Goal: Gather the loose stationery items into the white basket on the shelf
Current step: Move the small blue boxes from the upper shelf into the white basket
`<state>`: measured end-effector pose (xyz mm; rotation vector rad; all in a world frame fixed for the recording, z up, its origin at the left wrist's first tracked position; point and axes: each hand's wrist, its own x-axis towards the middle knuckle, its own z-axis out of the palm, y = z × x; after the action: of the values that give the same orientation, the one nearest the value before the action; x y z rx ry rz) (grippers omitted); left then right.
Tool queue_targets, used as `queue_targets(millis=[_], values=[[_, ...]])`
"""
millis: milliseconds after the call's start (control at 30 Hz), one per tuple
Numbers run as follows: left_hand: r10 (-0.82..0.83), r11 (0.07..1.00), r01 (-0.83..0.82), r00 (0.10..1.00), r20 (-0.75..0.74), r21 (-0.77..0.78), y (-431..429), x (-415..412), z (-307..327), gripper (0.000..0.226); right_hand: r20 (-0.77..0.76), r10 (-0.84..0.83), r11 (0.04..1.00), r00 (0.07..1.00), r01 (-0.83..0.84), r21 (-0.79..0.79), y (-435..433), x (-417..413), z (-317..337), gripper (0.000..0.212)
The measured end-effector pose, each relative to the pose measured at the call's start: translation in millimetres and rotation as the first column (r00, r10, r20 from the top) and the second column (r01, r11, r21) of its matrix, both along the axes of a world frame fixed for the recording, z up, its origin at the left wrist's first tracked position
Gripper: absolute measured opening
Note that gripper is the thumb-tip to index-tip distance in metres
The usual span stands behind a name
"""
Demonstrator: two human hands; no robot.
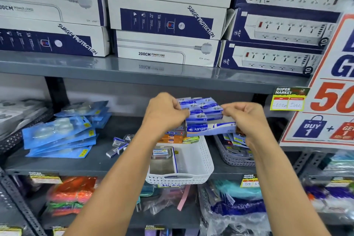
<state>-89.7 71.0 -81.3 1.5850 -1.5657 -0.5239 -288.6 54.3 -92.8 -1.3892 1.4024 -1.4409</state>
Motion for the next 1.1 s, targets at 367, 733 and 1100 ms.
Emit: queue_targets(millis=[367, 733, 1100], values=[[0.045, 0.977, 0.000, 0.977, -0.209, 0.212, -43.8, -12.7, -107.1, 0.026, -0.123, 0.006, 0.977, 0.992, 0.020, 0.211, -45.2, -4.5, -88.2, 0.016], [0.036, 0.911, 0.031, 0.987, -0.155, 0.412, -71.2, -28.1, -181.8, 0.013, -0.660, 0.056, 0.897, 0.750, 0.251, 0.362, -67.7, 8.0, -152.2, 0.022], [0.013, 0.838, -0.059, 0.996, 0.087, 0.542, -98.0, -24.9, -210.6, 0.016, -0.865, 0.171, 0.903, 0.472, 0.277, 0.329, -88.8, 28.8, -170.6, 0.022]])
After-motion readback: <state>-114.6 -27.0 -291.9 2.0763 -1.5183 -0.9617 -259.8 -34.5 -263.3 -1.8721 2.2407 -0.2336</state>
